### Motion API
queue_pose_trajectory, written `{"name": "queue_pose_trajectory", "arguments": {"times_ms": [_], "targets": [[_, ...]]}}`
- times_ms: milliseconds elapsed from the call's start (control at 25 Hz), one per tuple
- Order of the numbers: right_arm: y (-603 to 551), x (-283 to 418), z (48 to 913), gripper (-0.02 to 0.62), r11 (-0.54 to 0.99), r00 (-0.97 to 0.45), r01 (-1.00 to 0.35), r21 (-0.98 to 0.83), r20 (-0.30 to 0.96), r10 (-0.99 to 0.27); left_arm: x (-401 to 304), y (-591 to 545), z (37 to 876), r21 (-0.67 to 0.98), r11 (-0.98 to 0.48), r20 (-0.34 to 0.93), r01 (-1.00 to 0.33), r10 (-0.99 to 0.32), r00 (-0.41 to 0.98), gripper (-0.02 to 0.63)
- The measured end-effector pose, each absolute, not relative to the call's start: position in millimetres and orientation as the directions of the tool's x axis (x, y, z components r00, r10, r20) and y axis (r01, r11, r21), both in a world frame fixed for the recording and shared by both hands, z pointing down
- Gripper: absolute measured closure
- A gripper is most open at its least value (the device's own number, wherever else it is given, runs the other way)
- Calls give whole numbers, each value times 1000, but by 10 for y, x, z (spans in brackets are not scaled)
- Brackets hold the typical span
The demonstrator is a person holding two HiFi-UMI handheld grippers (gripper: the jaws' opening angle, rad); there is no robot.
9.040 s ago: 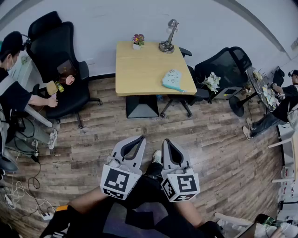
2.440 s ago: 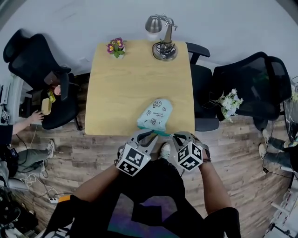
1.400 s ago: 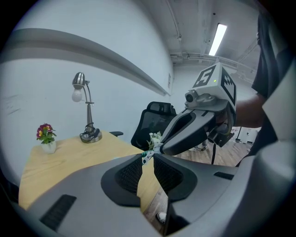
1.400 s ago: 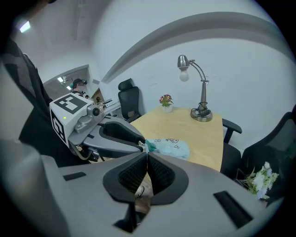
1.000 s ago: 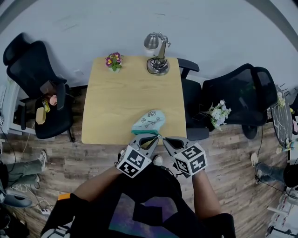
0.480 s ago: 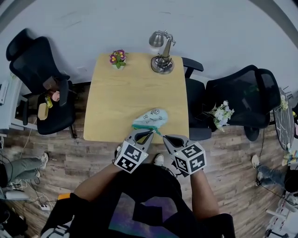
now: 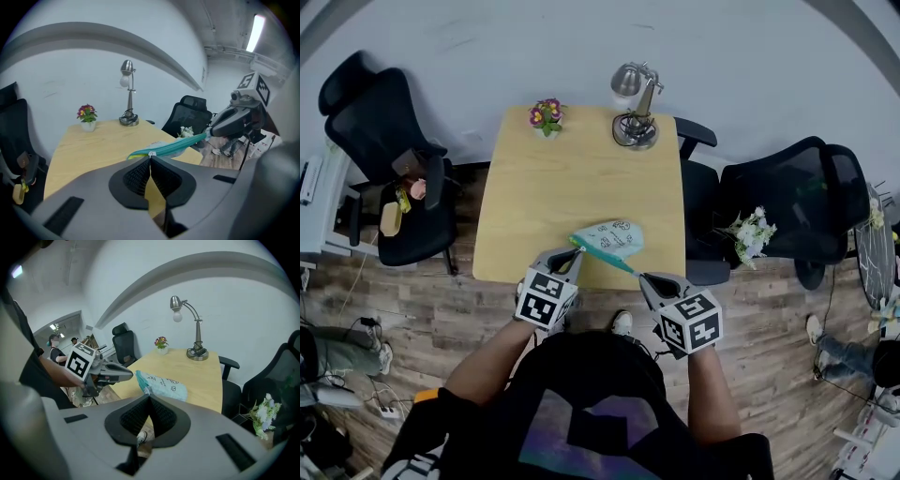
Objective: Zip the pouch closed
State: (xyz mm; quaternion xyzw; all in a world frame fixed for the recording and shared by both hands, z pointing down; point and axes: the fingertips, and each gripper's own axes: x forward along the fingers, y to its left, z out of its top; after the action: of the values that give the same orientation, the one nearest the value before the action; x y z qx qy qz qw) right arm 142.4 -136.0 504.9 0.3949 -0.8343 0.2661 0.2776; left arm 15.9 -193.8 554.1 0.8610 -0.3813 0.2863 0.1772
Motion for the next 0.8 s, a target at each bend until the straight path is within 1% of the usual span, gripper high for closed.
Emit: {"name": "queue_pose_trajectory", "arguments": {"times_ms": [120, 280, 400, 560, 600, 640, 680, 800], "targets": [[-1324, 1456, 5106, 578, 535, -528, -812, -231, 682, -506, -59, -2059, 5653, 71, -619, 655, -782, -563, 505, 592], [-1314, 1352, 5206, 578, 532, -526, -813, -235, 688, -500, -169, -2132, 5821, 56, -604, 683, -795, -558, 472, 591], [-1298, 1285, 5302, 578, 535, -520, -813, -228, 697, -494, -175, -2121, 5901, 88, -593, 697, -800, -537, 474, 591], [-1170, 1159, 5448, 572, 567, -549, -784, -251, 707, -446, -262, -2054, 5930, 115, -571, 711, -813, -525, 469, 591], [-1148, 1135, 5465, 552, 571, -557, -778, -261, 706, -437, -295, -2046, 5920, 126, -557, 710, -821, -527, 467, 591], [-1135, 1118, 5469, 503, 571, -565, -775, -271, 703, -432, -331, -2039, 5903, 139, -542, 708, -829, -531, 466, 591], [-1134, 1112, 5460, 485, 571, -570, -773, -278, 699, -431, -366, -2031, 5879, 151, -526, 704, -837, -537, 464, 591], [-1208, 1160, 5344, 477, 566, -567, -781, -265, 680, -465, -418, -2017, 5717, 180, -492, 675, -852, -568, 471, 591]]}}
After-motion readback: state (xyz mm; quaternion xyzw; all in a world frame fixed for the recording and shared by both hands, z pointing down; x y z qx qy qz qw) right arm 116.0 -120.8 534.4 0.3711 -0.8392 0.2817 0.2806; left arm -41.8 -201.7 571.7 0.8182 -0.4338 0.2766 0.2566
